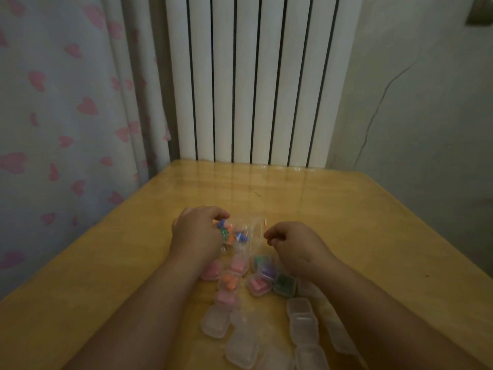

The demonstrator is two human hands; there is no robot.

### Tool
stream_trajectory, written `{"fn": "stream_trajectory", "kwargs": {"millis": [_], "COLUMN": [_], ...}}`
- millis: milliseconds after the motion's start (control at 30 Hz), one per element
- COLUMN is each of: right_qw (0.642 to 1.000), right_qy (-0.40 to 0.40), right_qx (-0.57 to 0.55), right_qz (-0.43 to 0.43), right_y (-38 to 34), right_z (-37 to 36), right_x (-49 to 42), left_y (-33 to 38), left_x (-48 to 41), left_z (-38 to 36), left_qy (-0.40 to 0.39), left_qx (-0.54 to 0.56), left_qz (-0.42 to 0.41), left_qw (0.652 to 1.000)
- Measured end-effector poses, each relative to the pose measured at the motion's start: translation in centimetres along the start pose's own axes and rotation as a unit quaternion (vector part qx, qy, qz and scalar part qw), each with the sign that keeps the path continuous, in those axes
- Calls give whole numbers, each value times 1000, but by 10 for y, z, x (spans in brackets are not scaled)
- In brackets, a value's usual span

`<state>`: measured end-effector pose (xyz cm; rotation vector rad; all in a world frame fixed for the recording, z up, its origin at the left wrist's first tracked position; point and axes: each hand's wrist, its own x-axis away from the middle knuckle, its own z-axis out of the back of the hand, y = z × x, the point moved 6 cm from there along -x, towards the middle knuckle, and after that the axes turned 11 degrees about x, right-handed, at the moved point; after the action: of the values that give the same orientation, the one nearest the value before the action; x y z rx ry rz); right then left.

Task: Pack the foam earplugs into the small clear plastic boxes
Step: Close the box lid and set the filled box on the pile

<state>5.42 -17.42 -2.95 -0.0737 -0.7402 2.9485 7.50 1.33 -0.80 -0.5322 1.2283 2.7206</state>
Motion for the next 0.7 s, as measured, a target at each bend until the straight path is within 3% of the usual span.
{"fn": "stream_trajectory", "kwargs": {"millis": [133, 300, 700], "right_qw": [998, 993, 983], "right_qy": [-6, 6, -58], "right_qx": [64, 102, 119], "right_qz": [17, 67, 127], "right_y": [-11, -28, -53], "right_z": [-7, -15, -37], "right_x": [-14, -26, -47], "left_y": [-7, -8, -18], "left_x": [-3, -4, -6], "left_z": [-4, -21, -27], "left_qy": [-1, -52, -44], "left_qx": [-13, -67, -2], "left_qz": [23, -13, -9], "left_qw": [1000, 996, 999]}}
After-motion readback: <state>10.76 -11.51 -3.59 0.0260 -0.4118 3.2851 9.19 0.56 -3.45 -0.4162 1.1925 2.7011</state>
